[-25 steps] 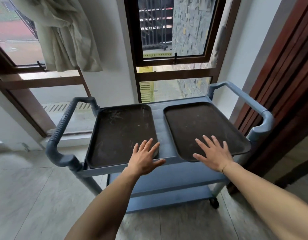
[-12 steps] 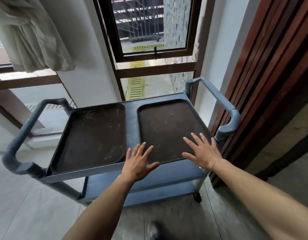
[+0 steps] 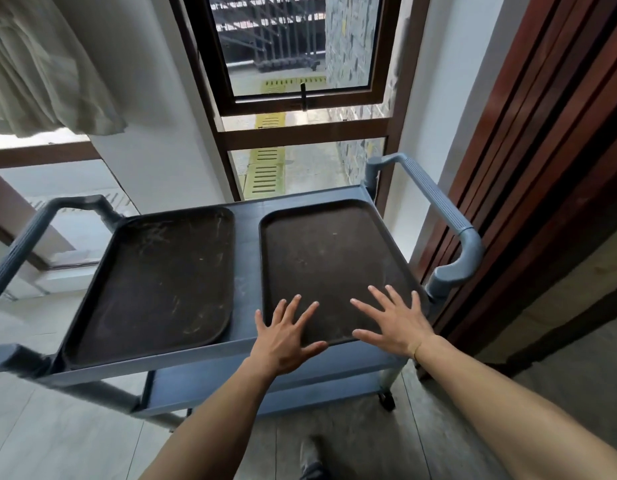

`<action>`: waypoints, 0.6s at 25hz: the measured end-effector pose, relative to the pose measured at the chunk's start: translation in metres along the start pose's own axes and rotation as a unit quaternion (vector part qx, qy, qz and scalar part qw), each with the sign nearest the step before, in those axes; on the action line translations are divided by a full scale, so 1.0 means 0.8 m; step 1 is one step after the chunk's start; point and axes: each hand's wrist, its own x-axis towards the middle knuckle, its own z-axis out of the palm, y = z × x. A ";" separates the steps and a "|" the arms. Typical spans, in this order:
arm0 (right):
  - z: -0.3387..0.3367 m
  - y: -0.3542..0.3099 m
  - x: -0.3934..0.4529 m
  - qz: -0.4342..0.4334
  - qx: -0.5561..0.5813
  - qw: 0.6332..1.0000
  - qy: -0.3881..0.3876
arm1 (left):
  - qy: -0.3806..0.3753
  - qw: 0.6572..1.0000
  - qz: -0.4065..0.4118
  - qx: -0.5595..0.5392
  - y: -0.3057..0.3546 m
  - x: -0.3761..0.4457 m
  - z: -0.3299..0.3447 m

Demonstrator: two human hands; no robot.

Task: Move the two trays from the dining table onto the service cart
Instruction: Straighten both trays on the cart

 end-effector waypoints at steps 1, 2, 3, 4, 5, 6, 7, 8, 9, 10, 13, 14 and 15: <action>0.004 0.002 0.006 -0.009 -0.006 1.000 -0.006 | -0.005 1.000 0.005 0.006 -0.002 0.005 0.003; 0.007 0.004 0.012 -0.018 -0.009 1.000 -0.012 | -0.012 1.000 0.010 0.009 -0.005 0.009 0.007; 0.011 0.004 0.018 -0.027 -0.007 0.999 -0.019 | -0.022 1.000 0.015 0.008 -0.008 0.013 0.010; 0.015 0.004 0.022 -0.036 -0.001 0.999 -0.026 | -0.033 0.999 0.021 0.009 -0.011 0.016 0.014; 0.019 0.003 0.025 -0.045 0.007 0.998 -0.035 | -0.041 0.999 0.027 0.014 -0.013 0.018 0.017; 0.023 0.003 0.028 -0.055 0.013 0.998 -0.042 | -0.043 0.998 0.032 0.024 -0.015 0.021 0.020; 0.028 0.003 0.033 -0.062 0.017 0.997 -0.044 | -0.041 0.998 0.035 0.033 -0.016 0.024 0.021; 0.032 0.003 0.036 -0.065 0.019 0.997 -0.041 | -0.037 0.998 0.037 0.039 -0.018 0.028 0.021; 0.033 0.005 0.039 -0.066 0.020 0.997 -0.034 | -0.031 0.998 0.037 0.041 -0.018 0.032 0.020; 0.033 0.006 0.043 -0.066 0.020 0.997 -0.028 | -0.026 0.998 0.039 0.041 -0.019 0.035 0.019; 0.031 0.009 0.062 -0.068 0.023 0.997 -0.023 | -0.012 0.998 0.043 0.039 -0.027 0.048 0.015; 0.030 0.009 0.066 -0.069 0.023 0.997 -0.018 | -0.004 0.998 0.044 0.043 -0.030 0.051 0.014; 0.029 0.009 0.071 -0.069 0.024 0.997 -0.014 | 0.005 0.998 0.046 0.048 -0.032 0.055 0.015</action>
